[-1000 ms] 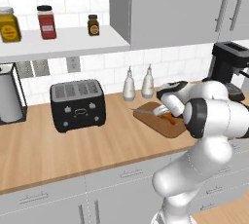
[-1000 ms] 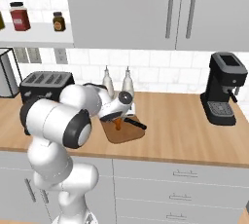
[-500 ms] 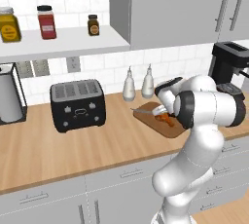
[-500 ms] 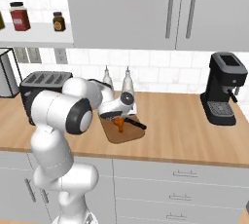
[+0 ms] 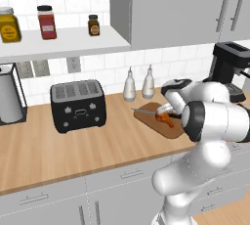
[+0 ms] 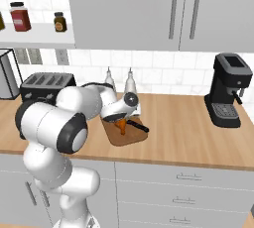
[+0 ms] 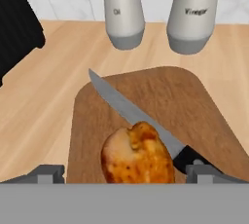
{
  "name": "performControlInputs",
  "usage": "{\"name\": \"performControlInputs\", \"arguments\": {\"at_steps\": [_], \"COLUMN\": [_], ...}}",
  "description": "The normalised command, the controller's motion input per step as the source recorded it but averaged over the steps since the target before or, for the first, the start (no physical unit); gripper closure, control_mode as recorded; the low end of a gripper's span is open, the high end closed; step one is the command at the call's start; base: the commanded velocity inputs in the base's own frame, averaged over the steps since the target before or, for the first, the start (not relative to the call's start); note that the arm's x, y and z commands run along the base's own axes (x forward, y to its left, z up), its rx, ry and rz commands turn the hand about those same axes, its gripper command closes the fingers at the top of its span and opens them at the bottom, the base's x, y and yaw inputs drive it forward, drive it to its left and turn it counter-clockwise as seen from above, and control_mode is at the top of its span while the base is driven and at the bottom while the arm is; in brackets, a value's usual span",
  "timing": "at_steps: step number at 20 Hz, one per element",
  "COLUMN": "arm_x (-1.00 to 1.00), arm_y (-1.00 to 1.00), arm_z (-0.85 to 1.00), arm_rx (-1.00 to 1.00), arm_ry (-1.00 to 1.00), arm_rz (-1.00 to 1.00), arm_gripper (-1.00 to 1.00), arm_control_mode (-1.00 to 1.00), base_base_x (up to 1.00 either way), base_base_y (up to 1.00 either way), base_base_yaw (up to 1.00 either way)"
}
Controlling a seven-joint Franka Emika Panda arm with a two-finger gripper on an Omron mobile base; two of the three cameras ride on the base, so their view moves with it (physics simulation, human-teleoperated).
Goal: Pick up the knife from the drawer and place it on the cutting board. Then place the meat from the plate to the cutting board.
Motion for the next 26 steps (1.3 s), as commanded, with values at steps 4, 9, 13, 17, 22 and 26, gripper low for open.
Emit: {"name": "performControlInputs", "arguments": {"at_steps": [4,9,13,17,22,26], "arm_x": [-0.40,-0.83,-0.93,-0.64,-0.63,-0.60], "arm_y": [-0.01,-0.27,-0.61,-0.52,-0.48,-0.39], "arm_z": [0.78,0.34,0.29,0.73,0.62,0.45], "arm_rx": [0.00,0.00,0.01,0.01,0.00,0.00], "arm_ry": [0.00,0.00,-0.04,0.00,-0.04,-0.07], "arm_rz": [0.00,0.00,0.00,-0.01,0.00,0.00], "arm_gripper": [-1.00,-1.00,-1.00,-1.00,-1.00,-1.00], "arm_control_mode": [-1.00,-1.00,-1.00,-1.00,-1.00,-1.00], "base_base_x": [0.00,0.00,0.00,0.00,0.00,0.00], "base_base_y": [0.00,0.00,0.00,0.00,0.00,0.00], "base_base_yaw": [0.00,0.00,0.00,0.00,0.00,0.00]}}
